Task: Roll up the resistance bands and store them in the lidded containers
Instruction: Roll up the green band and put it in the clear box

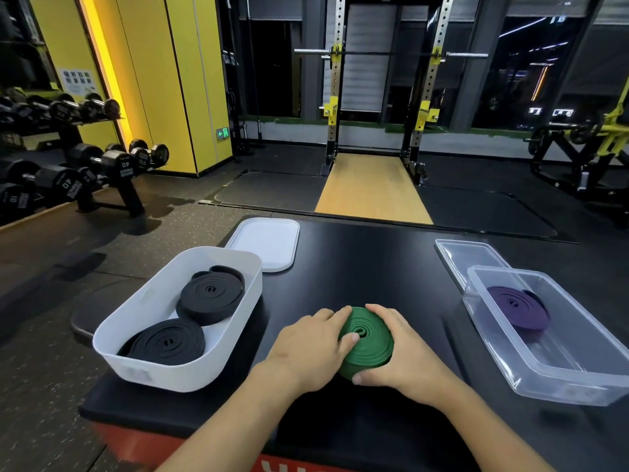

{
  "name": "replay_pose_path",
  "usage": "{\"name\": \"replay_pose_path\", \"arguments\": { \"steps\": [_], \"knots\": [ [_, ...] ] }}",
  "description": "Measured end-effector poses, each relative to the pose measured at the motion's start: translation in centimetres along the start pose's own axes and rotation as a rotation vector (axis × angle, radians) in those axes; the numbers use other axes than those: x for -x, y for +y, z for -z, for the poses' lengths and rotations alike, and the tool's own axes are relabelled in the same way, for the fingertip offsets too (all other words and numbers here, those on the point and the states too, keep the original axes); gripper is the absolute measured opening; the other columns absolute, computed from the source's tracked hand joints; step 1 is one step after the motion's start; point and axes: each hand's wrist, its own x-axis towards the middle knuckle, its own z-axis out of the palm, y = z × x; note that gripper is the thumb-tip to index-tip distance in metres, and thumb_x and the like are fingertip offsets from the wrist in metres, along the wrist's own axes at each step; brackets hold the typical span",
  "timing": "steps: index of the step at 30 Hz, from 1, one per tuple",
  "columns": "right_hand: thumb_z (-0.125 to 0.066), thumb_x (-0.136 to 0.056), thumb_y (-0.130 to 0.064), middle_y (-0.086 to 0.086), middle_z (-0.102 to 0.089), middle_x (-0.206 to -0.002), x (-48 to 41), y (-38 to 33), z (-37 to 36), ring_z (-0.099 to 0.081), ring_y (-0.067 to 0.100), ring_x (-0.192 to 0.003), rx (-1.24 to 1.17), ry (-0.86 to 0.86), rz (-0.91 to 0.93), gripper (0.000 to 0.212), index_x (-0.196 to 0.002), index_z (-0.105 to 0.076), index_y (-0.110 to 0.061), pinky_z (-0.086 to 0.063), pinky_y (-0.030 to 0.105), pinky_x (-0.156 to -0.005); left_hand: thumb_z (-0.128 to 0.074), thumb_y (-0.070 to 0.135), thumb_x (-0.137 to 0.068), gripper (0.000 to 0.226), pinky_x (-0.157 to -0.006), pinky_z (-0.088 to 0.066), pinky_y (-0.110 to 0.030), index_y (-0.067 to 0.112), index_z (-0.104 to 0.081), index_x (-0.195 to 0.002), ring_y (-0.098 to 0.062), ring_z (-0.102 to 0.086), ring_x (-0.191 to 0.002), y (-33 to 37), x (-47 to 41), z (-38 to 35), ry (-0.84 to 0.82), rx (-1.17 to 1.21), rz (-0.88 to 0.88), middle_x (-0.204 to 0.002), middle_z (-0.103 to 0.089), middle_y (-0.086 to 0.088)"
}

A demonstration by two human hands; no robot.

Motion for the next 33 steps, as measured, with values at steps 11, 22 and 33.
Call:
{"name": "replay_pose_path", "arguments": {
  "steps": [11, 22, 33],
  "knots": [
    [-0.077, -0.04, -0.087, -0.022, -0.035, -0.115, 0.8, -2.4, -2.4, -0.055, 0.012, -0.105, 0.297, 0.27, -0.153, 0.112, -0.132, -0.032, -0.042, -0.046, 0.032, -0.084, -0.036, 0.04, -0.111, 0.041, -0.103, -0.047, -0.036, 0.036, -0.047, -0.15, -0.016, -0.057, -0.128, 0.3, -0.1, -0.6, 0.182, 0.151, 0.07, -0.145, -0.056, 0.015],
    [-0.084, -0.051, -0.068, -0.031, -0.018, -0.15, -0.1, -0.2, -0.4, -0.033, -0.001, -0.142, 0.112, -0.068, -0.092, 0.137, -0.161, -0.009, -0.036, -0.034, 0.022, -0.115, -0.043, 0.036, -0.11, 0.038, -0.111, -0.037, -0.019, 0.038, -0.056, -0.146, 0.005, -0.049, -0.133, -0.1, 0.1, -2.4, 0.297, 0.477, 0.114, -0.146, -0.055, 0.026],
    [-0.097, -0.051, -0.047, -0.036, -0.042, -0.136, -0.3, 1.1, 0.6, -0.043, -0.013, -0.128, 0.025, -0.015, 0.023, 0.12, -0.153, -0.034, -0.038, -0.035, 0.01, -0.105, -0.046, 0.034, -0.11, 0.042, -0.107, -0.031, -0.013, 0.034, -0.05, -0.151, 0.008, -0.045, -0.132, 0.3, 1.1, -3.3, 0.368, 0.655, 0.193, -0.148, -0.053, 0.022]
  ]
}}
